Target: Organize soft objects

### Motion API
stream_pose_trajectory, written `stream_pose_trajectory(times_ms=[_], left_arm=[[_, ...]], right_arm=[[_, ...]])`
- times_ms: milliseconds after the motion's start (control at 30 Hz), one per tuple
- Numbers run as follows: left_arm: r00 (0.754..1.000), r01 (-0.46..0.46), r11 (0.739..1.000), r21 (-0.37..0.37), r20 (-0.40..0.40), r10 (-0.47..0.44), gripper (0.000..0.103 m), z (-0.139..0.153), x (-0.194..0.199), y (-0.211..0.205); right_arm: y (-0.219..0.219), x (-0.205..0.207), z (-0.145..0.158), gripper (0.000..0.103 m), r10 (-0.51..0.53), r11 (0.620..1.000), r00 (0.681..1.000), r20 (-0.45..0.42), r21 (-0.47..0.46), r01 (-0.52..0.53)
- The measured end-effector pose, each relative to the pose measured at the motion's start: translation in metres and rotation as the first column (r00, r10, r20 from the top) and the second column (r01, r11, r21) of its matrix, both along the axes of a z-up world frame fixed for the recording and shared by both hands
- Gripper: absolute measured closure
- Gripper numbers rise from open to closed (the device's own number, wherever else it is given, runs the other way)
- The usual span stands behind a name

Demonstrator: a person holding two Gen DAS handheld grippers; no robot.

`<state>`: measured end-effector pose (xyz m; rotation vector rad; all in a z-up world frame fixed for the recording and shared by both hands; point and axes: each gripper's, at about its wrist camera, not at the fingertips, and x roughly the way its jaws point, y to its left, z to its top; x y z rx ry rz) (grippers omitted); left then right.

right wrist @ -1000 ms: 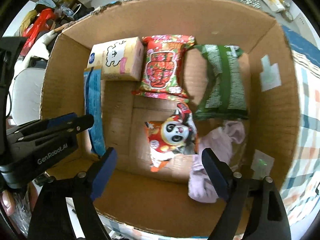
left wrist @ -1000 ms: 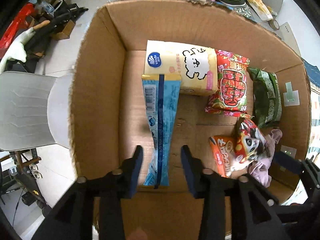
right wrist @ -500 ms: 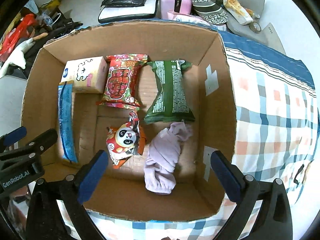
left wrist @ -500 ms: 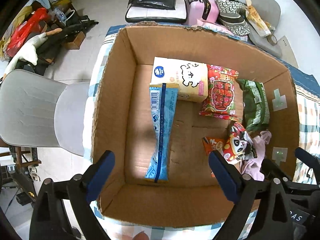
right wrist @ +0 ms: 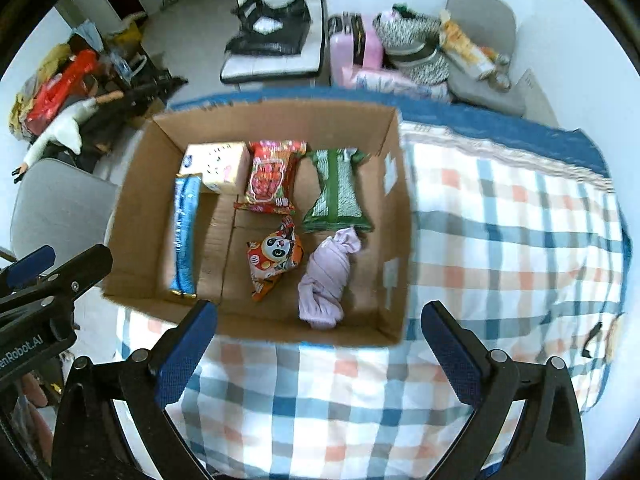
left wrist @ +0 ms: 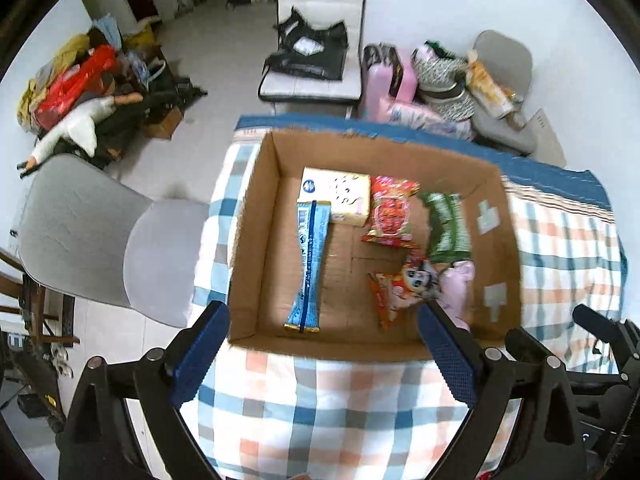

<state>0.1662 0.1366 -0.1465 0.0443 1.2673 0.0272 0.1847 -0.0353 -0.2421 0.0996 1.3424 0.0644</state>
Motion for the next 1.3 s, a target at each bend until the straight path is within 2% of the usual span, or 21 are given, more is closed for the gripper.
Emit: stream_pose_trajectory(times_ms=[267,500,833,1300], left_arm=[[0.993,0.029,1.0,-0.002,0.116,-0.029,0.007,0.068,-0.048,-0.013],[0.982,0.039,0.999,0.005,0.184,-0.039,0.007,0.108,-0.081,-0.019],[0.972,0.027,1.0,0.01,0.234,-0.028,0.007,0.136,-0.111,-0.022],[0.962,0.006,1.0,0.012,0.272,-0.009,0.007,0.152,-0.131,-0.023]], right_arm=[[-0.019,-0.053,0.088,0.0,-0.042,0.999,0.987,0.153,0.017,0.04],[-0.028,-0.092,0.142,0.0,-0.066,0.998,0.971,0.23,0.031,0.06],[-0.034,-0.123,0.177,0.0,-0.064,0.998,0.96,0.274,0.011,0.063],[-0.038,-0.133,0.195,0.0,-0.066,0.997,0.949,0.307,-0.014,0.074]])
